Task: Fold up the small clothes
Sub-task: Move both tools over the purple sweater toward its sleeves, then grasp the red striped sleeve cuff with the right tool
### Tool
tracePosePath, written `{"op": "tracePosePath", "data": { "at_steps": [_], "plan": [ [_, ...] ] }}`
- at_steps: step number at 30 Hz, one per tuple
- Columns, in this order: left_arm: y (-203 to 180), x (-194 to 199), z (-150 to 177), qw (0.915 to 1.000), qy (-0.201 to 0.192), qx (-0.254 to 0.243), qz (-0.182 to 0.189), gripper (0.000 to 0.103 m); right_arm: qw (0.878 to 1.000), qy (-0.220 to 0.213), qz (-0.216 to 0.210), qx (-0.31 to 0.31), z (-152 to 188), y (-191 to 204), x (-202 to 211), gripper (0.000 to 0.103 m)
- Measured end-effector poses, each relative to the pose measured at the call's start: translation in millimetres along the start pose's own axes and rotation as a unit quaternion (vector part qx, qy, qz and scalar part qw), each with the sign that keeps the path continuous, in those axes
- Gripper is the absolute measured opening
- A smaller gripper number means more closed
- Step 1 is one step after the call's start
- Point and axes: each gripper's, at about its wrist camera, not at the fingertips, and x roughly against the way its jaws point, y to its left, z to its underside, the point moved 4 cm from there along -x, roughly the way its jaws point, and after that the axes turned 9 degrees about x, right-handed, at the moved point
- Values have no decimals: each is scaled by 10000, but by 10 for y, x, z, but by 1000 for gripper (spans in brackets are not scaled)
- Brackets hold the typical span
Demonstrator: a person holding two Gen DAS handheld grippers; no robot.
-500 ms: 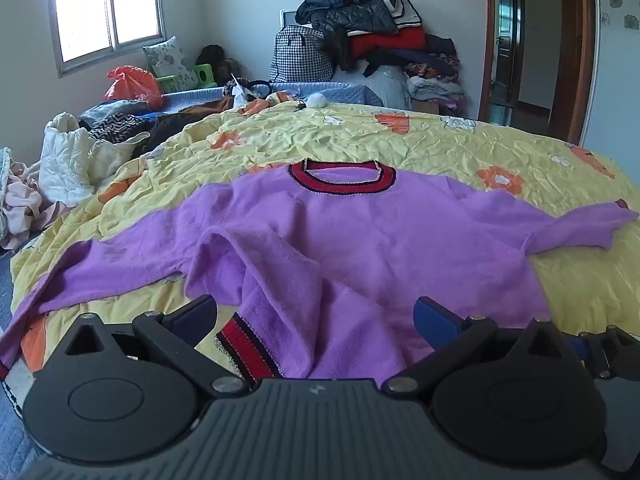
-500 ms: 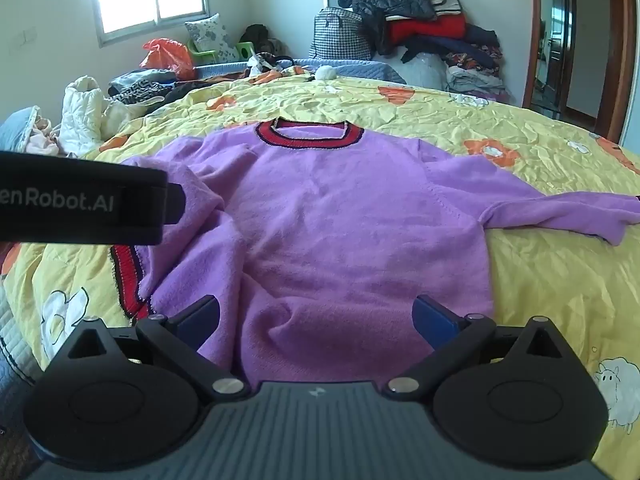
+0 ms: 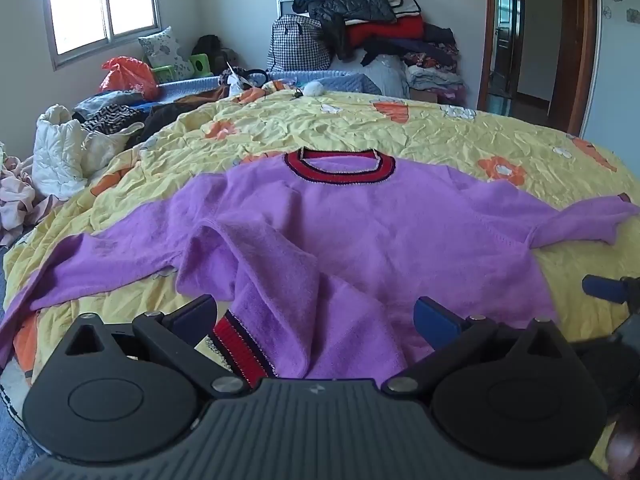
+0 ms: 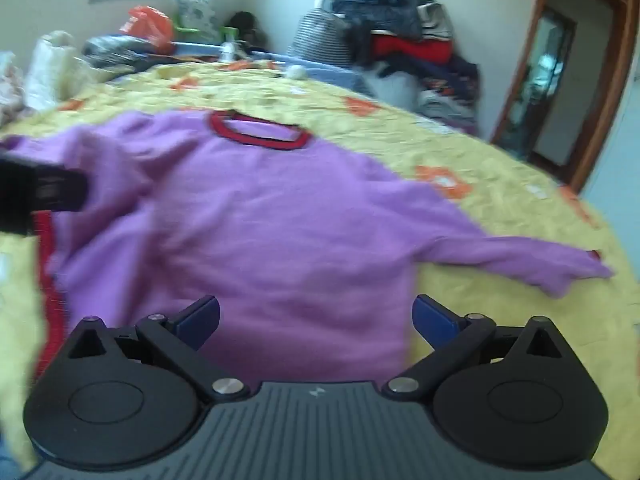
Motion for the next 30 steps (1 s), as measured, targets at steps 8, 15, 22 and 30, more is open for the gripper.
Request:
{"op": "tracePosePath", "data": {
  "at_steps": [8, 15, 22, 30],
  "plan": [
    [-62, -163, -18, 9997, 218, -22, 102, 103, 9947, -112, -418, -937, 62, -540, -64, 103],
    [-247, -333, -197, 9983, 204, -168, 513, 103, 9885, -157, 121, -1498, 183, -1291, -236, 103],
    [-481, -655, -358, 9975, 276, -321, 559, 103, 9592, 33, 1151, -2582, 337, -3078, -582, 103],
    [-591, -936, -269, 9954, 668, -607, 307, 103, 9032, 539, 586, -4217, 597, -4607, -1201, 103]
  ]
}}
